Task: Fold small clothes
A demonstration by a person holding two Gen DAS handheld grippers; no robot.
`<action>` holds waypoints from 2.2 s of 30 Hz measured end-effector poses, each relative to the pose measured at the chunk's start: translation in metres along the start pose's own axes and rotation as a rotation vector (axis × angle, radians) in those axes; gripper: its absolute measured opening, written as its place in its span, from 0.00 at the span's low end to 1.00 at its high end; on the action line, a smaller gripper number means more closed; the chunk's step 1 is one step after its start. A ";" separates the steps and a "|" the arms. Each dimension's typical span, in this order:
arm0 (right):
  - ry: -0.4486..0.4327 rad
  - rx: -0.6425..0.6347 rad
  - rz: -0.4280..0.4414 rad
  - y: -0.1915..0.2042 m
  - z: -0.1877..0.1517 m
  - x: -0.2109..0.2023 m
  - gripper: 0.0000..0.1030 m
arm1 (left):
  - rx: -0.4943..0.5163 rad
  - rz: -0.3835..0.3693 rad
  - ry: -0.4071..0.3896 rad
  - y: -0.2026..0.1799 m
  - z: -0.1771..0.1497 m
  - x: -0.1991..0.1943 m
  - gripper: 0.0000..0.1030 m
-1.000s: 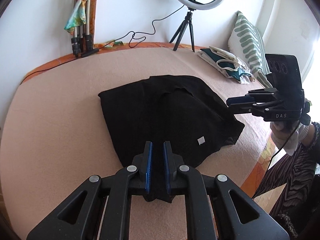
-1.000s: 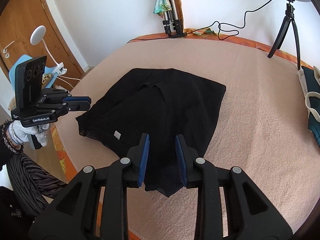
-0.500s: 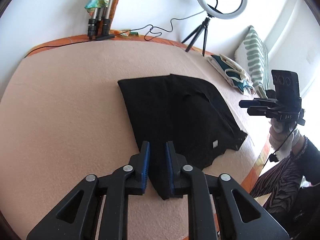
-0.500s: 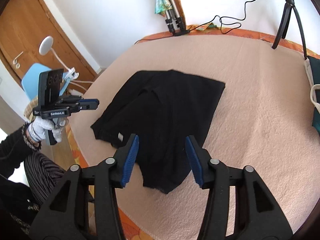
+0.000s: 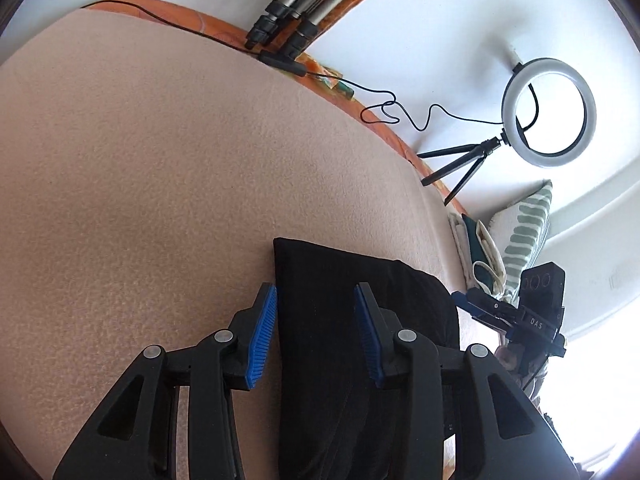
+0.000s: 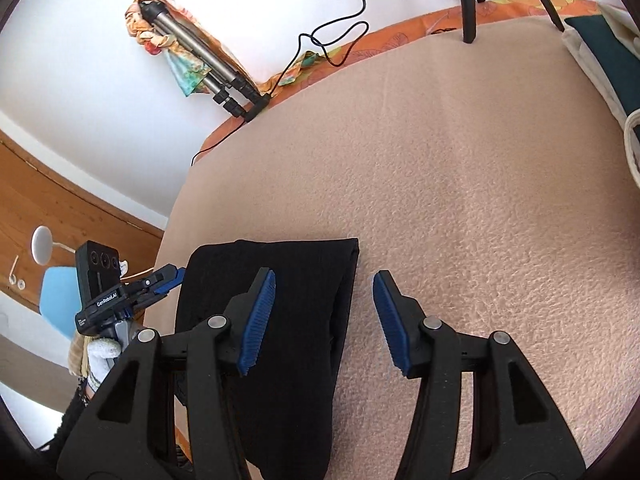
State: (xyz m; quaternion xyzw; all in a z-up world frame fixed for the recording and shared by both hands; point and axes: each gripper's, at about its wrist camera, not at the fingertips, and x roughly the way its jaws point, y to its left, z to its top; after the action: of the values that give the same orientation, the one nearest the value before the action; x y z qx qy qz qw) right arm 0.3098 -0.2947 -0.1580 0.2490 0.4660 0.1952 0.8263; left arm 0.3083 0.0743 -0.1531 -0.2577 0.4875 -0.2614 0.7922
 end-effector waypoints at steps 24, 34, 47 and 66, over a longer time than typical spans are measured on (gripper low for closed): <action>-0.006 0.010 -0.057 0.001 0.007 0.022 0.04 | 0.067 0.146 -0.129 -0.001 0.007 0.001 0.02; -0.030 -0.069 -0.111 0.015 0.000 -0.004 0.16 | 0.131 0.199 -0.121 -0.025 0.001 -0.022 0.19; -0.129 -0.299 -0.186 0.070 -0.062 -0.070 0.53 | 0.283 0.261 -0.216 -0.099 -0.060 -0.085 0.60; -0.261 -0.403 -0.318 0.094 -0.140 -0.118 0.82 | 0.527 0.396 -0.282 -0.156 -0.151 -0.105 0.78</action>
State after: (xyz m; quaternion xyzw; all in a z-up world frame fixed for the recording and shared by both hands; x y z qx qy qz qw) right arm 0.1217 -0.2524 -0.0846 0.0265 0.3405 0.1184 0.9324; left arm 0.1056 0.0072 -0.0423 0.0212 0.3297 -0.1814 0.9263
